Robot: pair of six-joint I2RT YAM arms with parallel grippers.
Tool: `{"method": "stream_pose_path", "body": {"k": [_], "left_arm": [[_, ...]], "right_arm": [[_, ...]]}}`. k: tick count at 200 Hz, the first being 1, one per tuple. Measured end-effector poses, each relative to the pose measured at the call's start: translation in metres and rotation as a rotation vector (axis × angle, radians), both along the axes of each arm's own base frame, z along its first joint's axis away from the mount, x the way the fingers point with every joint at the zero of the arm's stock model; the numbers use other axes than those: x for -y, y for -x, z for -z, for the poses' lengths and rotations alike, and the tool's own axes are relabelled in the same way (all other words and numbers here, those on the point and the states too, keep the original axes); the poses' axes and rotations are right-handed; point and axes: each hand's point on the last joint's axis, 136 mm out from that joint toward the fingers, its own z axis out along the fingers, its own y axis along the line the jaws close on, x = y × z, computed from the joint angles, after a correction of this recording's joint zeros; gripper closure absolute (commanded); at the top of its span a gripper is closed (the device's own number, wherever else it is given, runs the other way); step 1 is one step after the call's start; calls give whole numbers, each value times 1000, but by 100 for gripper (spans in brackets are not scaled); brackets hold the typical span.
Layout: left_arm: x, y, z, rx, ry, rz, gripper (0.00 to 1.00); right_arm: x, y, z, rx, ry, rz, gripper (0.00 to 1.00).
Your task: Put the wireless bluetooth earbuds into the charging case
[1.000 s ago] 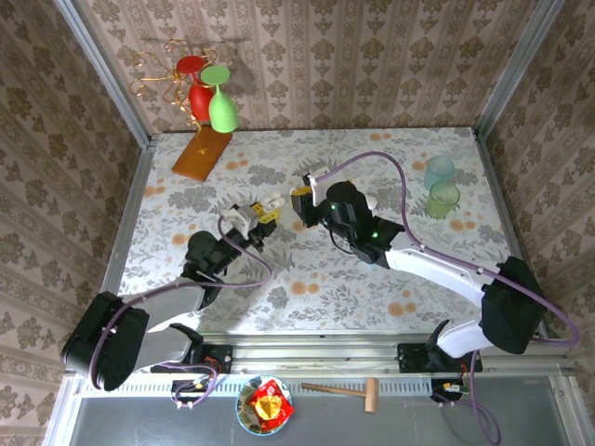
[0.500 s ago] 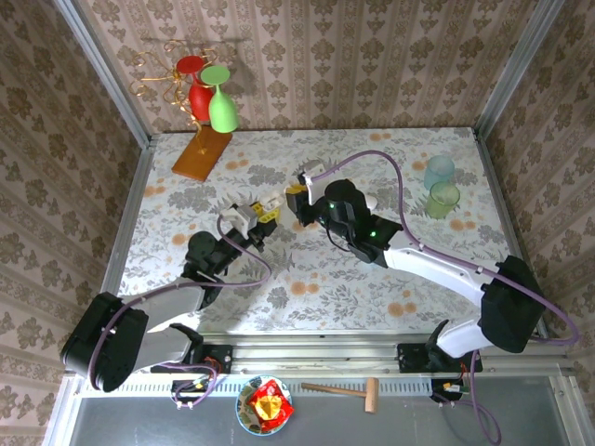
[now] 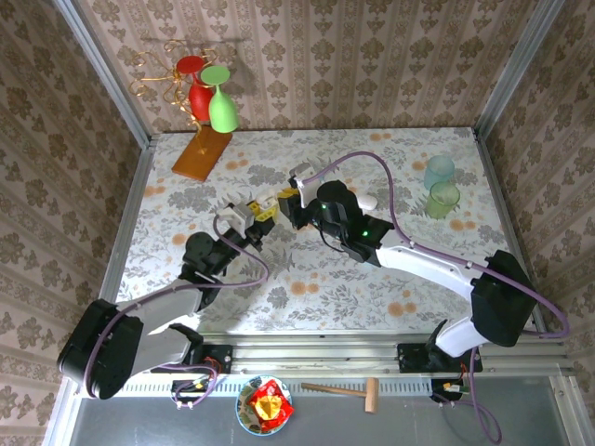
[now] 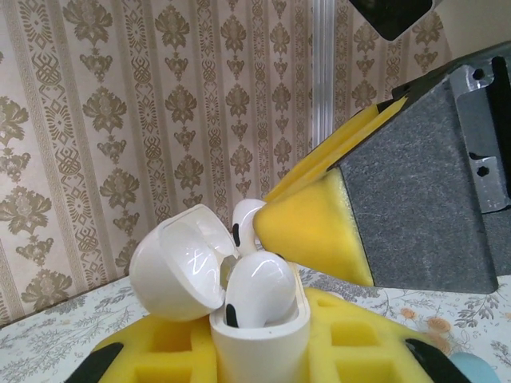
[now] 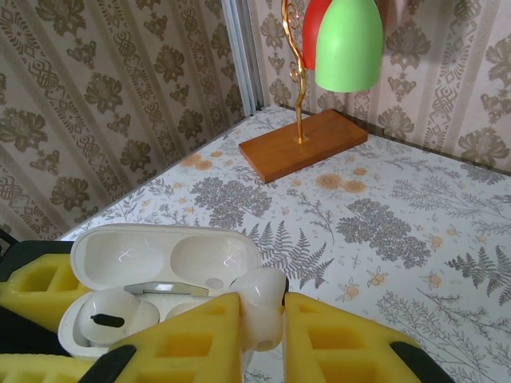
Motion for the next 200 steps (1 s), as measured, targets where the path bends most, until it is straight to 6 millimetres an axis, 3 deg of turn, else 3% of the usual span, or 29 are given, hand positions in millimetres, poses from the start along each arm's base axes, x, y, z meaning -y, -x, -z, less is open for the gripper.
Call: {"method": "stream_pose_path", "body": {"k": [65,119,165,200], "left_arm": [[-3,0,-1,-7,-1,-13,100],[-2,-1,-4,0,3,-13,100],[-2,-1,-6,5,6,-14,100],[-2,-1,-7,8,8,-12,100]], "right_arm": [[-1,1,-1,7,1,-7,80],[0,2,-5,23,7,-14,64],[4,11,-25,47,-30,-33,52],[19,16,-46,38,-114,-28,49]]}}
